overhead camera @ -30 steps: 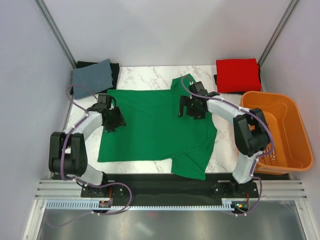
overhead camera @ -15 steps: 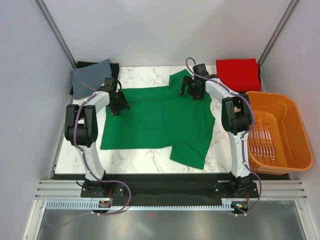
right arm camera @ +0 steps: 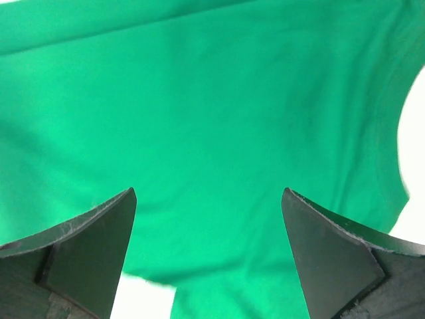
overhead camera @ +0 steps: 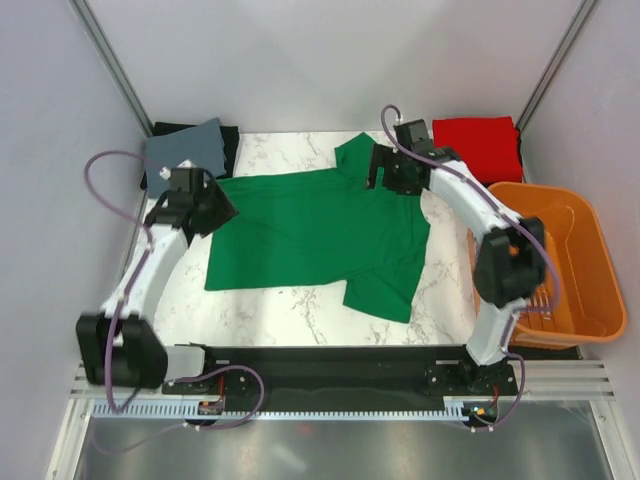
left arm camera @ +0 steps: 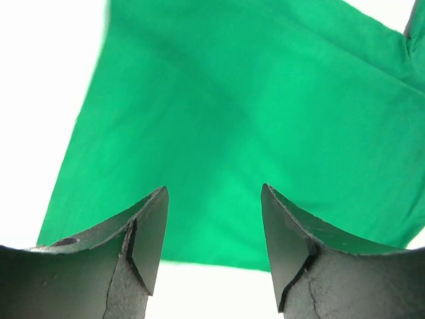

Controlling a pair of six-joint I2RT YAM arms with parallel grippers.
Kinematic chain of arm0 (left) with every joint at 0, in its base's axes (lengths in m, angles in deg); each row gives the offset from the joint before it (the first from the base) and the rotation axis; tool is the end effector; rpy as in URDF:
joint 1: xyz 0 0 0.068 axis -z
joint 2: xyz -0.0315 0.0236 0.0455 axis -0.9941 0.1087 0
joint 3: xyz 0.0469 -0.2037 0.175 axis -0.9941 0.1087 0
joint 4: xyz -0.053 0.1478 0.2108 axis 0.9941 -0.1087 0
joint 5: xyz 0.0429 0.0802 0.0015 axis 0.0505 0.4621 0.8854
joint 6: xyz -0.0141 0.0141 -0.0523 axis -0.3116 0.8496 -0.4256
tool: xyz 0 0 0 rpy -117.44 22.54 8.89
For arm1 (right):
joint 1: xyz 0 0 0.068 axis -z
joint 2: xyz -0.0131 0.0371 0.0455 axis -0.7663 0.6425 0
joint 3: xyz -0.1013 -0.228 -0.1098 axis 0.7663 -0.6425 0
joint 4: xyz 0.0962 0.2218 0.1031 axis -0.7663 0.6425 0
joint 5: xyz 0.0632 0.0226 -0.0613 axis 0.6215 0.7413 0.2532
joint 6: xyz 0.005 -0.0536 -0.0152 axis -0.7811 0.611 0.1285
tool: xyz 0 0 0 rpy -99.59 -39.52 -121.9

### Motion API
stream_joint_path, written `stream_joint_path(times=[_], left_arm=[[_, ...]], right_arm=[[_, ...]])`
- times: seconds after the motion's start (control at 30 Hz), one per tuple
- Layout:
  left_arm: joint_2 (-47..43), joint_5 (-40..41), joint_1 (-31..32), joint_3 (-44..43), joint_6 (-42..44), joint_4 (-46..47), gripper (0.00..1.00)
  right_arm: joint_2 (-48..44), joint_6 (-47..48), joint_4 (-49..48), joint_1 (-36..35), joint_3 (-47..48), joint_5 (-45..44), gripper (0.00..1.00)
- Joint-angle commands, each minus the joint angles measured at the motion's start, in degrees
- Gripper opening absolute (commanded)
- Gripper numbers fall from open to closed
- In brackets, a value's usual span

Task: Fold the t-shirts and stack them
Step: Fold the tshirt

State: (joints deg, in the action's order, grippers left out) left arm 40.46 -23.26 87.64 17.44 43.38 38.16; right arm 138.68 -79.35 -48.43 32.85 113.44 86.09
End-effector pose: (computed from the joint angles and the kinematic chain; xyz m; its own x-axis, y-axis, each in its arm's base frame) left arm 0.3125 -0.0209 0.2842 -0.6473 -0.5090 -0.5674 -0.3534 0.8599 -0.3683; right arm 0.4295 0.1352 0.2599 -0.8244 0.1807 -0.5364 0.0121 0.9531 0.3025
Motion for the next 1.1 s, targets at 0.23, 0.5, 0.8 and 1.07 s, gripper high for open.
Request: stream_joint_path(times=[0.23,0.5,0.8,1.07], left_arm=[[-31.49,15.46,-1.33,29.44,-21.63,-5.65,0.64],[-21.83,18.53,-3.79,31.39,-18.65,-1.7,0.64],[-11.62,17.66,-6.6,32.78,-18.82,2.69,0.58],[-11.35,16.95,-6.6,35.52,-16.63,9.81,0.36]], right_arm=[[-48.02,-15.25,-4.25,-7.53,-49.73,-0.56,0.98],[-60.2,-18.5,-2.67,-7.35,-67.67,1.71,0.98],[-58.89,-18.95,-2.49,-7.44,-70.41,0.05,0.98],[-56.95,-19.73,-4.86,-7.44,-73.22,1.63,0.98]])
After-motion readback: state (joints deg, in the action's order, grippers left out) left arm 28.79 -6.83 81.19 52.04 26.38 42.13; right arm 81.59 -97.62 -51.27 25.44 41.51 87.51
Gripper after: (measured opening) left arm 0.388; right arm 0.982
